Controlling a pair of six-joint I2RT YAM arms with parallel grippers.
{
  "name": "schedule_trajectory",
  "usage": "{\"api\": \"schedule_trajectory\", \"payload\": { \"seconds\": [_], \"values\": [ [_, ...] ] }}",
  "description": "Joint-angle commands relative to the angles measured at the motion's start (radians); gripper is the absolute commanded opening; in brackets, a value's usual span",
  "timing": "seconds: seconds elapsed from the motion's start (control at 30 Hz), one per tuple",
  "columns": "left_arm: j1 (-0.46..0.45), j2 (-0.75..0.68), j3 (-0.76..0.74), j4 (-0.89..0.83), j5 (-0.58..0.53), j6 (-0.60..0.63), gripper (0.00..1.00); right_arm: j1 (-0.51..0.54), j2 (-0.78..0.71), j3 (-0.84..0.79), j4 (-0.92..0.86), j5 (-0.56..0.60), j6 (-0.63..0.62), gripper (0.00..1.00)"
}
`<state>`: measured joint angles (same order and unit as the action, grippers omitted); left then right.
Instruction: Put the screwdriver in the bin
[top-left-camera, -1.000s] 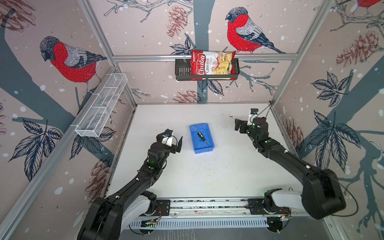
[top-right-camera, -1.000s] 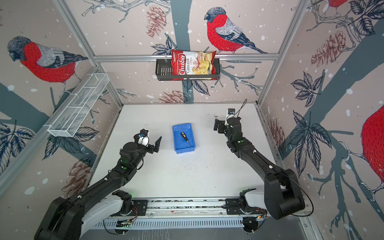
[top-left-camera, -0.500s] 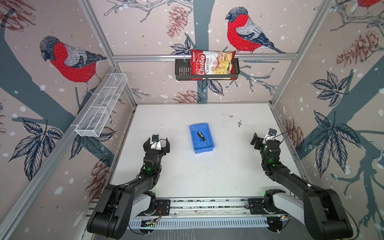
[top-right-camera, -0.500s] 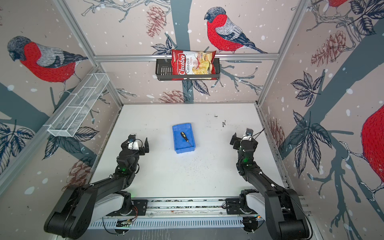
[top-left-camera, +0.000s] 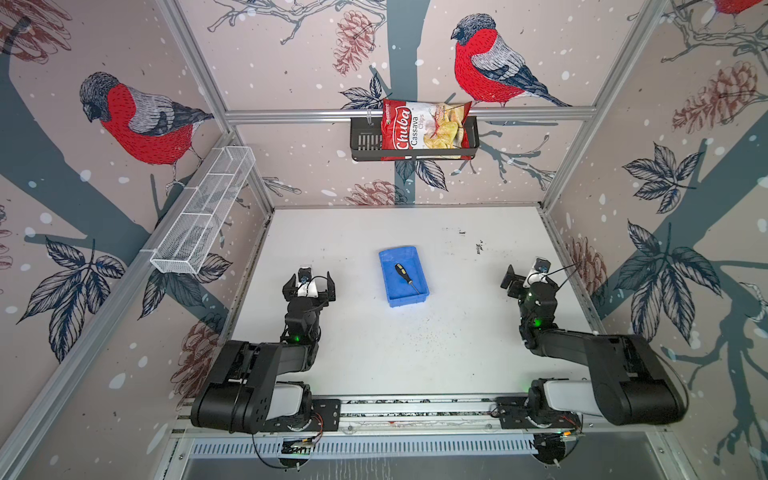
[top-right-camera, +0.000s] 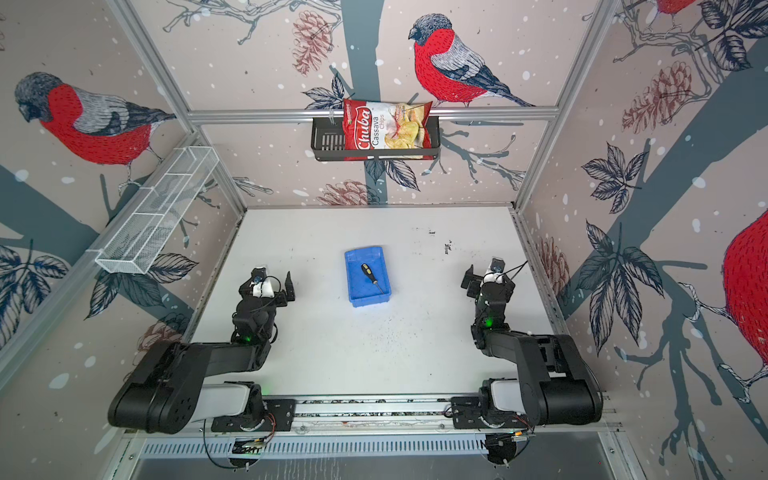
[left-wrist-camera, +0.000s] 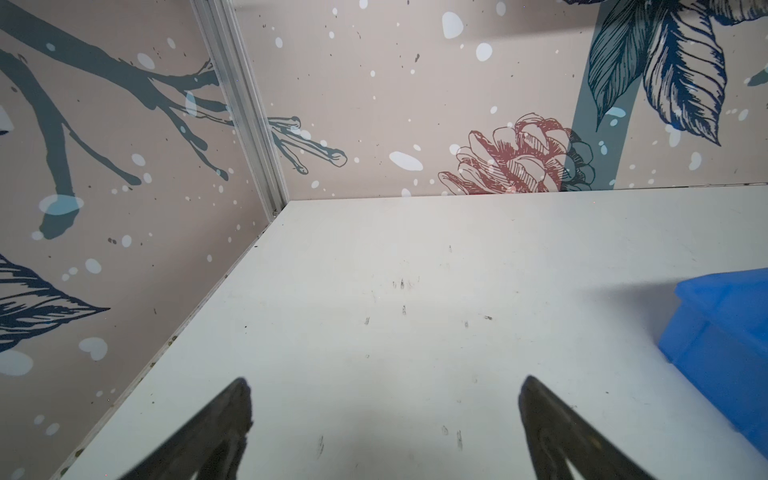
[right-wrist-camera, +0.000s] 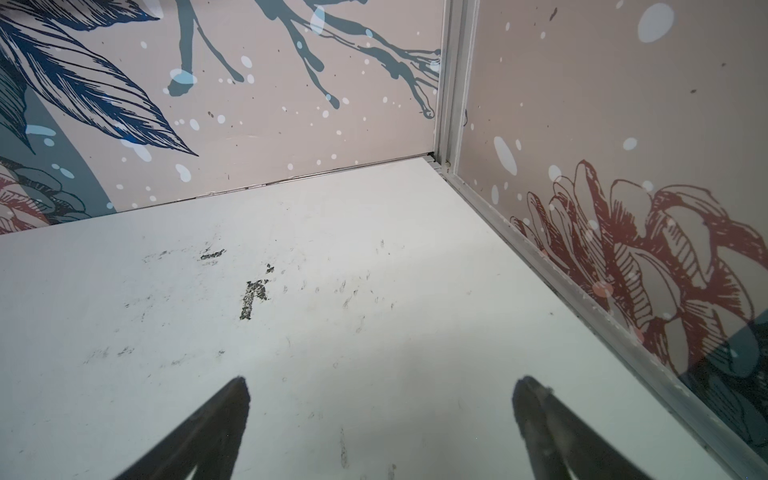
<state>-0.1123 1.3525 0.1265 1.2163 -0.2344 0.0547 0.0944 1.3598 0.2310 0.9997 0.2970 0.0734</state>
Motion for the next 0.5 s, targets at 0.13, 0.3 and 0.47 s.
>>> {"api": "schedule_trajectory", "payload": {
  "seconds": [0.13,0.3,0.47],
  "values": [
    [0.032,0.085,0.023,0.137,0.046,-0.025,0.99,-0.032,0.103,0.004,0.170,-0.049,-0.010,1.00],
    [0.041,0.161,0.055,0.152,0.046,-0.030,0.99,-0.057,0.136,0.010,0.184,-0.067,0.012,1.00],
    [0.043,0.202,0.100,0.099,0.031,-0.035,0.99,-0.058,0.137,0.013,0.179,-0.070,0.014,0.99]
  ]
}}
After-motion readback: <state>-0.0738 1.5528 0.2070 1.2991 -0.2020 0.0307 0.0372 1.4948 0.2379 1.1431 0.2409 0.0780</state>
